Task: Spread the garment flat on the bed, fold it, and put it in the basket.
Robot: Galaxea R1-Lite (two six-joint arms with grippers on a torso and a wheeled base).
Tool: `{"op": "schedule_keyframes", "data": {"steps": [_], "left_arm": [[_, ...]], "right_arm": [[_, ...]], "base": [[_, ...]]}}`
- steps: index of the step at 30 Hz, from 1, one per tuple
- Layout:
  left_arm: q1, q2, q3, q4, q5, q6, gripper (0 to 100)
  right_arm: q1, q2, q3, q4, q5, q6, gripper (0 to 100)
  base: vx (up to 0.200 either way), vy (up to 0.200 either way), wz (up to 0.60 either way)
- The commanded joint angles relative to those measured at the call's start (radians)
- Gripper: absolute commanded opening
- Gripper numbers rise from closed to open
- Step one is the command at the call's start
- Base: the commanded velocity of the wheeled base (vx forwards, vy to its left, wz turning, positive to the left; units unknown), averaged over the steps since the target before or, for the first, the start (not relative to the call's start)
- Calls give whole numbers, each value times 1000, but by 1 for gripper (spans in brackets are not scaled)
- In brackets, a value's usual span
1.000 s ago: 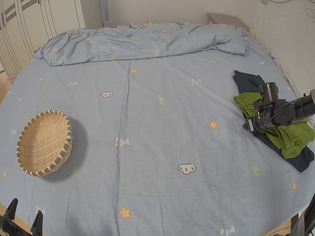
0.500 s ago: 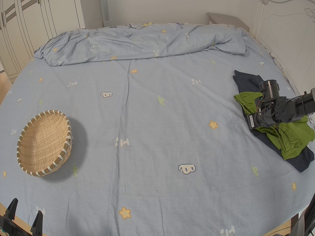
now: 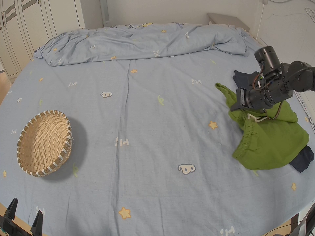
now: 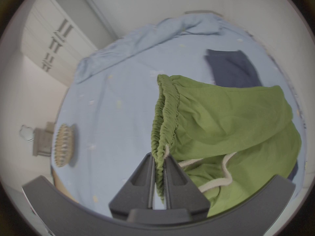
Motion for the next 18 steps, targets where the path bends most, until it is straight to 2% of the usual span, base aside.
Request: {"op": "schedule_keyframes", "data": {"steps": [1,2,3,4,7,12,13,14,18], "left_arm": [[0,-15,5,0,0,0,100],[0,-15,5,0,2,0,100],[0,-15,5,0,2,0,100],[0,-15,5,0,0,0,100],[0,-15,5,0,0,0,100],[0,-15,5,0,0,0,100],[0,-15,5,0,0,0,100],[0,-15,5,0,0,0,100],[0,-15,5,0,0,0,100]], "right_arm": [[227,-27,-45,55,18,94,0],[261,-16,-43,50,18,105,0],[261,-16,-43,50,18,105,0],[322,4,-45,37,18,140,0],[407,19,-60,-22,24,197,0],[536,19,-63,-85,31,202,0],[539,19,-65,-86,32,202,0],[583,17,-80,-125,44,205,0],[651,16,-97,-174,58,234,0]], "base": [[0,0,0],[0,0,0],[0,0,0],[0,0,0],[0,0,0],[0,0,0],[0,0,0],[0,0,0],[0,0,0]]}}
